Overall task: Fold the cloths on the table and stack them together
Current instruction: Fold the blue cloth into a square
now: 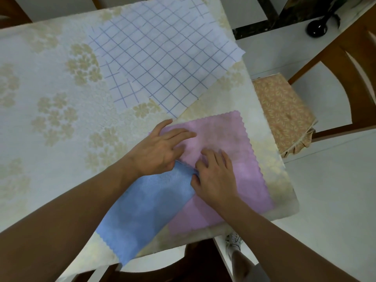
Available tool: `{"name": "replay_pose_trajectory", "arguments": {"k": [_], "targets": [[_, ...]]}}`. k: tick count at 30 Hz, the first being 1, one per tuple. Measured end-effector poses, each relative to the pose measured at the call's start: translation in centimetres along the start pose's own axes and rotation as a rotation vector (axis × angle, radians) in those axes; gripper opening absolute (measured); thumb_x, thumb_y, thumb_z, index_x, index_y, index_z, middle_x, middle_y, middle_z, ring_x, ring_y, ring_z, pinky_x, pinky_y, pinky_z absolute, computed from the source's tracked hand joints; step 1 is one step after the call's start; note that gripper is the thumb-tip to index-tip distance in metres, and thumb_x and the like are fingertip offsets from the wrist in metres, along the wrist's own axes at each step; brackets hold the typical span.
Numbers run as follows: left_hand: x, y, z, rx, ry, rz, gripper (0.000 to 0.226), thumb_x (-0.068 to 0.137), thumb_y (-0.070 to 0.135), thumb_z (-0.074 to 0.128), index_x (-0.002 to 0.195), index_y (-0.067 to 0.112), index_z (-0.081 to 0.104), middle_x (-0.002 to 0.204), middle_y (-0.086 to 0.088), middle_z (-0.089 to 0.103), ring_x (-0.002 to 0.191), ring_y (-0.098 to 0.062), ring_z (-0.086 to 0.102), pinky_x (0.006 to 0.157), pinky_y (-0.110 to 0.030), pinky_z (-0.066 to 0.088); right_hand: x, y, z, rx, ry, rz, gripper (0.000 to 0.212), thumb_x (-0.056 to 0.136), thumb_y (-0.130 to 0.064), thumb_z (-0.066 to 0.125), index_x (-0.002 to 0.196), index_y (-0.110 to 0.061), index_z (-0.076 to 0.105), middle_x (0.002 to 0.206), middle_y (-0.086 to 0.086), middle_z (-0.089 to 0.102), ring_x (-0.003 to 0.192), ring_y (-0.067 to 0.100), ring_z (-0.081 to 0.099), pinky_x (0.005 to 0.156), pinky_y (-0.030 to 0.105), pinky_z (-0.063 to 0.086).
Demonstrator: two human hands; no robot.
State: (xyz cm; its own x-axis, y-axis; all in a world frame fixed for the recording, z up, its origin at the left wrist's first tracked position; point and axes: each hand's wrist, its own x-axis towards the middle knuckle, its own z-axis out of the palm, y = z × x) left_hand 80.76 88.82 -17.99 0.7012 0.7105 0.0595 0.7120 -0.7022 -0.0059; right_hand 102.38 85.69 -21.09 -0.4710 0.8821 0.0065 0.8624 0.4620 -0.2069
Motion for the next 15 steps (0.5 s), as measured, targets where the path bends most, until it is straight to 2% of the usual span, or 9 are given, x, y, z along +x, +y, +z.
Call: {"name": "replay_pose_trajectory", "arguments": {"k": [4, 11, 15], "targets": [[-1.2, 0.0, -0.8, 0.014, 0.001, -0.004, 0.008, 0.078, 0.016, 0.056, 0.079, 0.016, 0.064, 0.150, -0.007, 0.047, 0.133, -0.025, 0.049, 0.115, -0.060, 0.024, -0.3, -0.2, -0.2, 0.075, 0.024, 0.006, 0.013, 0.076, -0.024, 0.063, 0.077, -0.012, 0.069, 0.122, 0.010, 0.063, 0.115, 0.029, 0.058, 0.109, 0.053, 0.038], [-2.4, 0.4, -1.8, 0.068, 0.033, -0.031, 0.015, 0.083, 0.015, 0.048, 0.073, 0.013, 0.059, 0.147, -0.013, 0.050, 0.131, -0.030, 0.052, 0.115, -0.061, 0.023, -1.3, -1.3, -1.7, 0.075, 0.212, -0.102, 0.008, 0.075, -0.017, 0.065, 0.069, -0.014, 0.068, 0.116, 0.008, 0.067, 0.109, 0.028, 0.061, 0.110, 0.052, 0.036], [-2.7, 1.0, -2.9, 0.114, -0.021, -0.072, 0.004, 0.075, 0.015, 0.059, 0.071, 0.015, 0.059, 0.149, -0.012, 0.047, 0.133, -0.031, 0.050, 0.113, -0.064, 0.023, -1.9, -1.9, -2.7, 0.042, 0.246, -0.147, 0.007, 0.076, -0.013, 0.067, 0.069, -0.014, 0.068, 0.119, 0.006, 0.067, 0.112, 0.029, 0.061, 0.112, 0.054, 0.034]]}}
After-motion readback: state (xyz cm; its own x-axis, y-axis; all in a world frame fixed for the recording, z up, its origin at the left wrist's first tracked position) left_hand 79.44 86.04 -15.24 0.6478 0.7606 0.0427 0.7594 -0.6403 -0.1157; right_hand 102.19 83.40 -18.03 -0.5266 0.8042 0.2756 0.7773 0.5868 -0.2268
